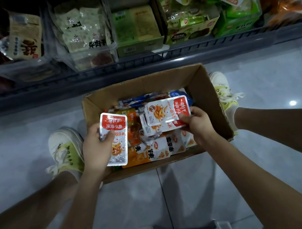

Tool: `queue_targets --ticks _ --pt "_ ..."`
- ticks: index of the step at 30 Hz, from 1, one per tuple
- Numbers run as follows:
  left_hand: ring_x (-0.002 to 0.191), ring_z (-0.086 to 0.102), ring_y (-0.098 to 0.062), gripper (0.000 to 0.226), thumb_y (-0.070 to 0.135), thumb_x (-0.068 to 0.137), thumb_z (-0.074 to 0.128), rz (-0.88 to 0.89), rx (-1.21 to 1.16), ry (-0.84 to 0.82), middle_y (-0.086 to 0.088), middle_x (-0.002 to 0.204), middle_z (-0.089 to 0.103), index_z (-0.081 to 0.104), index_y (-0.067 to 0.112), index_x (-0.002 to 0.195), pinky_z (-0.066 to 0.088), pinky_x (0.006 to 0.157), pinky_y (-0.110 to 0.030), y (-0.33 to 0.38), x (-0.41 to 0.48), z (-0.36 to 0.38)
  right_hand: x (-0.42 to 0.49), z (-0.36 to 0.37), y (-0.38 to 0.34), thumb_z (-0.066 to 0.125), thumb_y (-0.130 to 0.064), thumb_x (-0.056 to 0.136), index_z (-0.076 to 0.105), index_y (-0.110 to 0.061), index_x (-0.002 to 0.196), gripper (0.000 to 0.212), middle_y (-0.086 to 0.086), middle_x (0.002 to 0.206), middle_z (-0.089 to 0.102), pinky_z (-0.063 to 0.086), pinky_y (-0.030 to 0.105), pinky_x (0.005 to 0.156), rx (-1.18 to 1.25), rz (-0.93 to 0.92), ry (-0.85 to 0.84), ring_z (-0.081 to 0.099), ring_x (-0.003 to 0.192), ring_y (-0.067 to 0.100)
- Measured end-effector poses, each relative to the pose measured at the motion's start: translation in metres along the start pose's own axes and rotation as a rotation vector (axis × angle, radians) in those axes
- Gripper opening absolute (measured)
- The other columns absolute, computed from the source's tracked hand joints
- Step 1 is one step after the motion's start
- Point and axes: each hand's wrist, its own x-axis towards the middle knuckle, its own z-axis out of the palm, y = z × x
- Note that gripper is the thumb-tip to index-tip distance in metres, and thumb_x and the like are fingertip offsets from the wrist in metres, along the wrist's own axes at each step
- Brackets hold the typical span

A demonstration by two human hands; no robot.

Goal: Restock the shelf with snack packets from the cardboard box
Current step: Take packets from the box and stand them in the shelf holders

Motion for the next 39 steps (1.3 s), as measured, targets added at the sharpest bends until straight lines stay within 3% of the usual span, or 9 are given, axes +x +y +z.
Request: queue_targets --ticks 4,10,14,17,21,25,28,32,39 --pt "0.094 0.065 -0.022 0.015 0.018 0.094 0.057 -0.012 -0.085 0.022 -0.001 0.104 0.066 0.055 0.021 0.109 0.053 0.085 -0.044 0.011 -0.011 -0.007 -0.032 -0.006 -0.024 0.062 0.000 0.087 0.063 -0.005 0.101 0.015 0.009 0.095 0.073 0.058 0.028 0.065 0.105 -0.019 -0.201 0.072 0.082 0.020" --pt "0.078 0.061 -0.008 0.015 0.015 0.095 0.055 0.052 -0.218 0.099 0.007 0.092 0.060 0.052 0.018 0.110 0.047 0.061 -0.024 0.042 -0.037 -0.034 -0.082 0.000 -0.063 0.059 0.012 0.082 0.062 -0.004 0.097 0.022 0.013 0.091 0.071 0.060 0.033 0.072 0.172 -0.075 -0.374 0.069 0.080 0.024" --pt "0.081 0.064 -0.017 0.015 0.013 0.094 0.056 0.082 -0.274 0.139 -0.004 0.102 0.066 0.054 0.014 0.109 0.052 0.070 -0.034 0.065 -0.052 -0.064 -0.116 0.008 -0.098 0.057 0.018 0.077 0.061 -0.004 0.099 0.031 0.010 0.083 0.071 0.059 0.032 0.064 0.195 -0.144 -0.431 0.069 0.075 0.022" --pt "0.089 0.065 -0.025 0.012 0.013 0.094 0.056 0.118 -0.286 0.148 -0.004 0.100 0.066 0.055 0.019 0.105 0.052 0.079 -0.040 0.088 -0.063 -0.085 -0.139 0.017 -0.127 0.061 0.016 0.074 0.062 -0.007 0.095 0.031 0.007 0.078 0.072 0.057 0.031 0.058 0.142 -0.230 -0.436 0.068 0.068 0.022" --pt "0.088 0.066 -0.025 0.012 0.012 0.094 0.057 0.201 -0.288 0.183 -0.003 0.097 0.067 0.055 0.021 0.101 0.053 0.079 -0.042 0.124 -0.072 -0.114 -0.169 0.028 -0.172 0.063 0.014 0.077 0.063 -0.007 0.100 0.030 0.013 0.088 0.071 0.052 0.025 0.049 0.122 -0.315 -0.451 0.066 0.073 0.023" --pt "0.083 0.065 -0.016 0.016 0.008 0.094 0.055 0.288 -0.320 0.220 0.000 0.096 0.067 0.054 0.021 0.104 0.049 0.069 -0.030 0.158 -0.076 -0.146 -0.196 0.043 -0.217 0.064 0.009 0.080 0.061 -0.008 0.105 0.030 0.011 0.093 0.072 0.053 0.022 0.057 0.064 -0.486 -0.461 0.071 0.078 0.020" --pt "0.080 0.065 -0.017 0.017 0.004 0.092 0.055 0.340 -0.333 0.267 -0.002 0.092 0.067 0.054 0.017 0.103 0.050 0.073 -0.034 0.180 -0.073 -0.169 -0.212 0.058 -0.250 0.065 0.011 0.078 0.061 -0.010 0.100 0.030 0.006 0.085 0.073 0.052 0.021 0.055 0.109 -0.572 -0.462 0.070 0.070 0.014" --pt "0.083 0.065 -0.019 0.015 0.005 0.093 0.054 0.389 -0.322 0.312 -0.002 0.093 0.067 0.055 0.015 0.104 0.051 0.078 -0.039 0.209 -0.067 -0.196 -0.227 0.083 -0.294 0.066 0.012 0.077 0.061 -0.011 0.099 0.032 0.005 0.089 0.074 0.054 0.024 0.062 0.131 -0.694 -0.431 0.071 0.081 0.018" --pt "0.080 0.064 -0.016 0.015 0.010 0.094 0.053 0.463 -0.365 0.368 0.000 0.094 0.066 0.053 0.019 0.105 0.046 0.062 -0.028 0.260 -0.045 -0.226 -0.243 0.146 -0.371 0.064 0.011 0.082 0.057 -0.015 0.095 0.030 0.000 0.091 0.067 0.053 0.019 0.058 0.034 -0.946 -0.315 0.066 0.080 0.012"
